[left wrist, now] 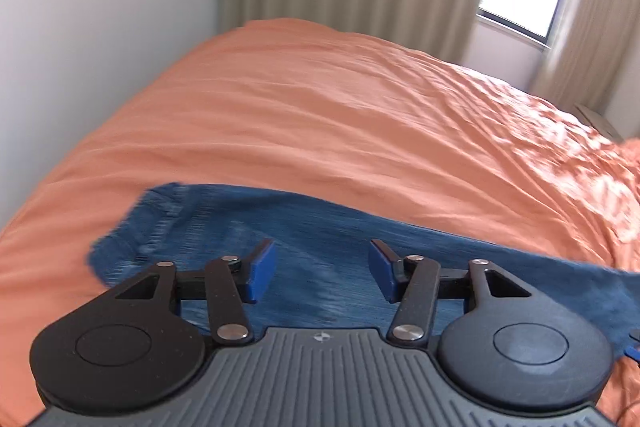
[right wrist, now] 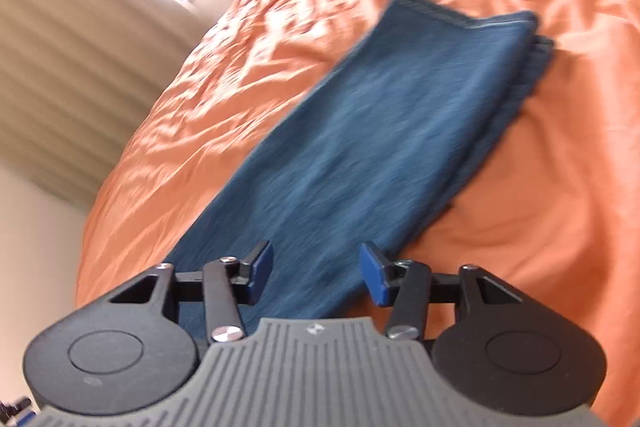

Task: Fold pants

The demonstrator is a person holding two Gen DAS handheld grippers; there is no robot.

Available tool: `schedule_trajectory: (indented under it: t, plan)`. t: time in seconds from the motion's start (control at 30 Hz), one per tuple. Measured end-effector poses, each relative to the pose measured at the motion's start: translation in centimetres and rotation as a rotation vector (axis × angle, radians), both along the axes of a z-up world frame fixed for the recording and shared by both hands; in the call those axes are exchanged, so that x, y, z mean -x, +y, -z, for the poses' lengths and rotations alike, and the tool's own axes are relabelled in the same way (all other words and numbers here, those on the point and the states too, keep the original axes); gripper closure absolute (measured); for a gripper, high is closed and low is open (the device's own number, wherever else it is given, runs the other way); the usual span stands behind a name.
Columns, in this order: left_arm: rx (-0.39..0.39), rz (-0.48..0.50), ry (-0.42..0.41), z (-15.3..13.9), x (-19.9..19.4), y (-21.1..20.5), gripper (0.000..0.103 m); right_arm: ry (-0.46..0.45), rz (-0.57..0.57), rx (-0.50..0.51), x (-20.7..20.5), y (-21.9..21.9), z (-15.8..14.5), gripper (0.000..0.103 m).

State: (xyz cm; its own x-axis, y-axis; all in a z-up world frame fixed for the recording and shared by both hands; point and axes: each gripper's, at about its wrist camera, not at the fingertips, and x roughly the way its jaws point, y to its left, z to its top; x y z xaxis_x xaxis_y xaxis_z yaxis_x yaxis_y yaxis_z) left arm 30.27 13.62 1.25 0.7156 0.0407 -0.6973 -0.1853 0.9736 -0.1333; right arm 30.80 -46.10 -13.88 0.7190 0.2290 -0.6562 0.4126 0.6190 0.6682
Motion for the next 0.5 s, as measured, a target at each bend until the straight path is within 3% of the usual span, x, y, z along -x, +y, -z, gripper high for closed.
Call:
schedule_trajectory:
  t: [0.07, 0.23, 0.27, 0.37, 0.5]
  plan:
    - [0.012, 0.059, -0.001, 0.4, -0.6, -2.9, 0.044, -0.027, 0.055, -0.052, 1.0, -3.3, -0.1, 0.062]
    - [-0.005, 0.186, 0.044, 2.7, -3.0, -9.1, 0.053, -0.031, 0.132, -0.071, 2.6, -10.9, -0.2, 0.062]
    - [-0.009, 0.214, 0.052, 3.3, -3.5, -10.3, 0.054, -0.035, 0.136, -0.103, 2.6, -12.4, 0.2, 0.062]
    - [0.0, 0.267, 0.079, 5.0, -5.3, -13.7, 0.057, -0.028, 0.156, -0.182, 2.6, -15.2, 2.0, 0.047]
    - [0.006, 0.33, 0.113, 7.2, -7.1, -17.9, 0.065, -0.02, 0.167, -0.248, 1.4, -16.7, 4.9, 0.047]
